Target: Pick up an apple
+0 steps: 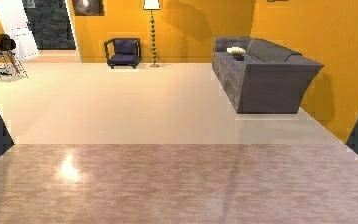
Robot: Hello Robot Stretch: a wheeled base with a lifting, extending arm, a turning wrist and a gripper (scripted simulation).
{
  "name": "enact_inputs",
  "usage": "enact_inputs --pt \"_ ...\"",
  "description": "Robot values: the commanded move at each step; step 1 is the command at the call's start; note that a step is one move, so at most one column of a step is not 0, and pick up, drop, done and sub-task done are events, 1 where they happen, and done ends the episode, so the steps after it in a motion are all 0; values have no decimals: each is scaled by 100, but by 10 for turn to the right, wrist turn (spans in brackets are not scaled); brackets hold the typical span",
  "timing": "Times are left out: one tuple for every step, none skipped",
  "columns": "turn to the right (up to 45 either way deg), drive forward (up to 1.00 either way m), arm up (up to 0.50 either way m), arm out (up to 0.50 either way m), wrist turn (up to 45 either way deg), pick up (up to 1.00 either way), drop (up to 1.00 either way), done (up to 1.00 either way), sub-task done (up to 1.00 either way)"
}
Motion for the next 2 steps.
enact_inputs --pt "0 0 0 0 180 0 0 0 0" --pt "0 0 -8 0 0 0 0 0 0"
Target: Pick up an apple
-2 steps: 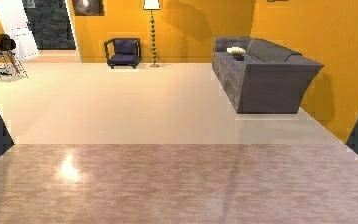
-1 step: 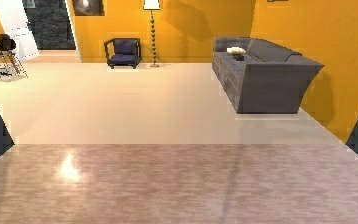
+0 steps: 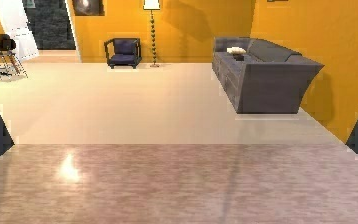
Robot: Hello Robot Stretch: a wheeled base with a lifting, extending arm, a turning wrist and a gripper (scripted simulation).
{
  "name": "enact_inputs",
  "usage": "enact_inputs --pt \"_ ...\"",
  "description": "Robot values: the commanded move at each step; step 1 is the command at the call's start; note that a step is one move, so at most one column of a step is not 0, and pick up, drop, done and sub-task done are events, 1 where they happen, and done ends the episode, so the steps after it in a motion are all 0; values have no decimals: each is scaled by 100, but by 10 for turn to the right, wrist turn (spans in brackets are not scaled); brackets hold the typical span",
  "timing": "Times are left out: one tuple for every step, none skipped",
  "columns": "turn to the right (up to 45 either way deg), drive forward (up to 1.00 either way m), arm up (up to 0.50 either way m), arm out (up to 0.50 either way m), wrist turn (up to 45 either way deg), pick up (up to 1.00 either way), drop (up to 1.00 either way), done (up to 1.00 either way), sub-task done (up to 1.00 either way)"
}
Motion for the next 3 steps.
enact_inputs --pt "0 0 0 0 0 100 0 0 0" --pt "0 0 8 0 0 0 0 0 0" --pt "0 0 0 0 0 0 0 100 0"
